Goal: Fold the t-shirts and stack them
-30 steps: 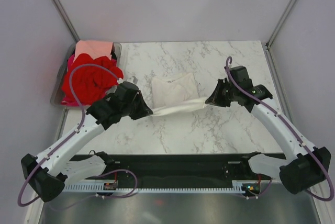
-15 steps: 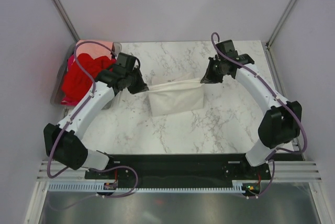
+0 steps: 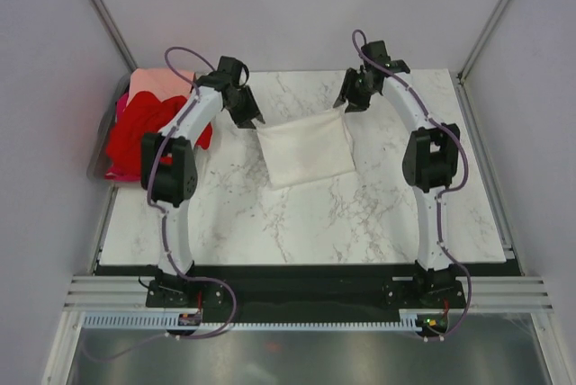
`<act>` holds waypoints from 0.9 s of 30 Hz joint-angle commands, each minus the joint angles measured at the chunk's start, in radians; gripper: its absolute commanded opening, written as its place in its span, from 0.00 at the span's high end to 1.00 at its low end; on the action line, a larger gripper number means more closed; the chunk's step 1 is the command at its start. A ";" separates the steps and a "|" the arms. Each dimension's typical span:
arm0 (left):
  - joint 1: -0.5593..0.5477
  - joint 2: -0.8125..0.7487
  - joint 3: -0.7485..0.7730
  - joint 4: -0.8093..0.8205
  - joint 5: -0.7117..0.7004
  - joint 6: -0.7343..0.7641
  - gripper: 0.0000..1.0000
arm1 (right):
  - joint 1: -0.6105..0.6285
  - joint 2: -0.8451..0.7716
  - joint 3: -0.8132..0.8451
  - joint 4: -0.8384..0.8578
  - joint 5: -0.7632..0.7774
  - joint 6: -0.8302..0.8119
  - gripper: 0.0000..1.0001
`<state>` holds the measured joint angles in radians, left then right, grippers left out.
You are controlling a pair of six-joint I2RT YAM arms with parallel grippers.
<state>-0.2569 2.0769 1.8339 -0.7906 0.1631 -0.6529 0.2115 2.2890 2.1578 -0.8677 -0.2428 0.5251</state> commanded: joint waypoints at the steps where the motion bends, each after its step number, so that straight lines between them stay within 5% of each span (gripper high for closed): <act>1: 0.070 0.181 0.192 -0.038 0.097 0.045 0.44 | -0.021 0.148 0.252 0.010 -0.073 -0.042 0.44; 2: 0.077 0.225 0.253 -0.068 0.127 0.044 0.37 | -0.024 0.165 0.284 0.009 -0.091 -0.048 0.34; 5: 0.094 0.296 0.450 -0.232 0.104 0.035 0.36 | -0.032 0.083 0.207 0.015 -0.067 -0.082 0.23; 9: 0.050 0.105 0.252 -0.182 -0.003 0.038 0.36 | -0.032 -0.246 -0.260 0.195 -0.049 -0.080 0.21; 15: -0.068 -0.185 -0.084 -0.121 -0.134 0.027 0.40 | -0.026 -0.445 -0.643 0.416 -0.206 -0.033 0.23; 20: -0.153 -0.424 -0.361 -0.055 -0.111 -0.007 0.43 | -0.020 -0.413 -0.771 0.507 -0.323 -0.010 0.25; 23: -0.185 -0.547 -0.479 -0.055 -0.094 0.012 0.45 | -0.021 -0.413 -0.802 0.483 -0.213 -0.051 0.24; 24: -0.189 -0.639 -0.507 -0.053 -0.089 0.022 0.45 | -0.021 -0.427 -0.806 0.477 -0.182 -0.057 0.22; 25: -0.189 -0.685 -0.534 -0.055 -0.080 0.044 0.45 | -0.023 -0.433 -0.806 0.481 -0.178 -0.062 0.03; 27: -0.189 -0.820 -0.625 -0.055 -0.074 0.056 0.41 | -0.020 -0.439 -0.799 0.513 -0.194 -0.057 0.02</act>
<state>-0.4492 1.4418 1.2774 -0.8642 0.0822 -0.6399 0.1917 1.8885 1.3357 -0.4404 -0.4480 0.4866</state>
